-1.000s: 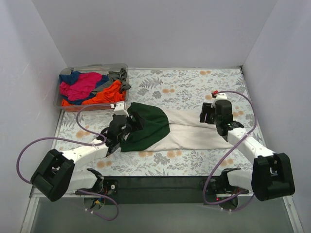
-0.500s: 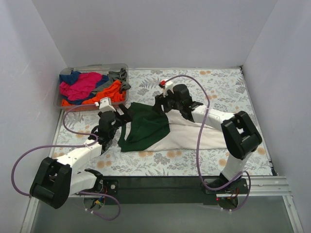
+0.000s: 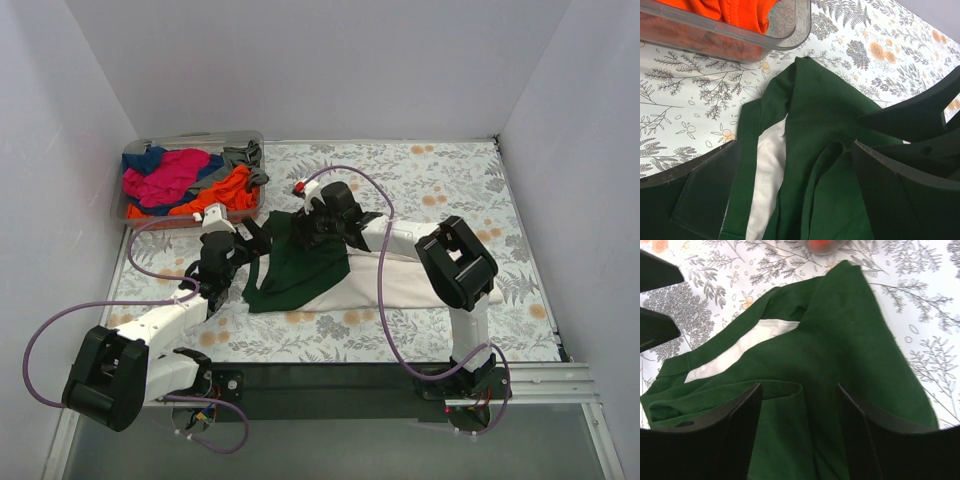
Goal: Fold and stack the t-shirts
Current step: Fold the tshirt
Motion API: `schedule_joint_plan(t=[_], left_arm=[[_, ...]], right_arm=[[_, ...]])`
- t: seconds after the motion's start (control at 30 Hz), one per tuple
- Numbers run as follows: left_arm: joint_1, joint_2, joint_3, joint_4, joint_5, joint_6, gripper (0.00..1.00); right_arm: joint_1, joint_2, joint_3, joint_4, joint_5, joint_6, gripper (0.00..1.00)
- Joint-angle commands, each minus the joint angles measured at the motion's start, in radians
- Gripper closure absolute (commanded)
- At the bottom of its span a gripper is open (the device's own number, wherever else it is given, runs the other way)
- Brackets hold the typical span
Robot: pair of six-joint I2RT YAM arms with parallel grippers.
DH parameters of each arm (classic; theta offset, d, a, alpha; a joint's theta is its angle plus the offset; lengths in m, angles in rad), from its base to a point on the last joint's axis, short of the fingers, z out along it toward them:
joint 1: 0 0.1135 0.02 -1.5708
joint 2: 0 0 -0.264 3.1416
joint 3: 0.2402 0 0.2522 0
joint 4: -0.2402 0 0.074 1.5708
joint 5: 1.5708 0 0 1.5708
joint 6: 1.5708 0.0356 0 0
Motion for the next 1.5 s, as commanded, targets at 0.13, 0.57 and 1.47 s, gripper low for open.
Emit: schedule_joint_plan(t=[0.13, 0.57, 1.47], left_arm=[[0.01, 0.004, -0.007, 0.015, 0.013, -0.001, 0.15], [0.01, -0.007, -0.011, 0.015, 0.018, -0.002, 0.15], [0.025, 0.031, -0.005, 0.05, 0.064, -0.004, 0.14]], right_arm=[[0.044, -0.04, -0.025, 0.006, 0.033, -0.021, 0.46], [0.049, -0.025, -0.034, -0.006, -0.007, -0.019, 0.67], [0.136, -0.317, -0.301, -0.027, -0.007, -0.002, 0.99]])
